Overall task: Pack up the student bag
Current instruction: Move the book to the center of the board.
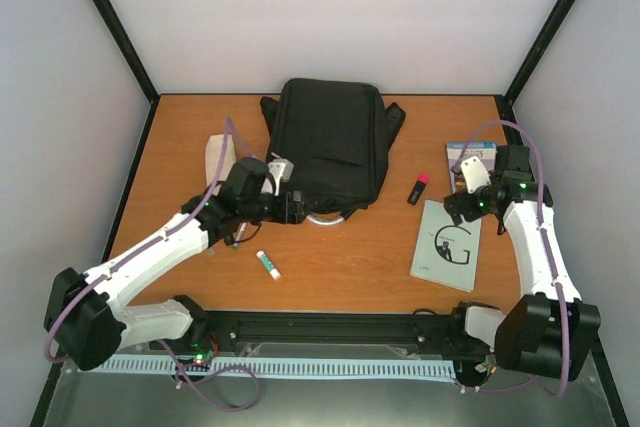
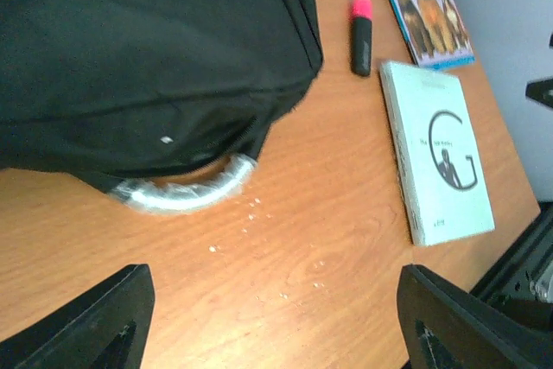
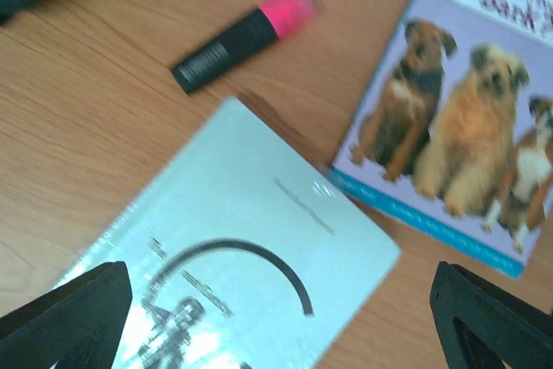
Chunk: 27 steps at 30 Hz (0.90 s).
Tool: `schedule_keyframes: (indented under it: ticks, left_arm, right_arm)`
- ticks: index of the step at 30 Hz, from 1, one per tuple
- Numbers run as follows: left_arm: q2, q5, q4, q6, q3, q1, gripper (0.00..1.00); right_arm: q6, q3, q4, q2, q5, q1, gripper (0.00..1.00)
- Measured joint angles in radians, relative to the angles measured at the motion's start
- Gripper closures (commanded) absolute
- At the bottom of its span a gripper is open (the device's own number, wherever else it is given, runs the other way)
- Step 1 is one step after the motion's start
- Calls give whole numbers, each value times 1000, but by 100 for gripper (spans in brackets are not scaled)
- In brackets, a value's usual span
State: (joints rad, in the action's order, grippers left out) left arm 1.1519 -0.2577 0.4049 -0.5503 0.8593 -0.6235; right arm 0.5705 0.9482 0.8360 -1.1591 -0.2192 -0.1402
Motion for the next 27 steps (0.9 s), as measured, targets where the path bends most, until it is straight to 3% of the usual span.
schedule_keyframes:
  ticks: [9,15,21,26,27]
  left_arm:
    - [136,8,-31,-18,0,-138,17]
    - [268,90,7,-21,84,-179,23]
    - [365,328,141,-26,273,-136,17]
    - [366,269,119,-29,272,-39,20]
    - [373,240,98,-28,274,-37,20]
  right_arm:
    - [135,-7,70,-71,16,-235,8]
    - [197,-48,73,-89,37,-278,15]
    - [220,-62,79,-89,51,-278,14]
    - [238,-107,63,-108,93,-278,9]
    - [238,-114,61,-119,101,-278,4]
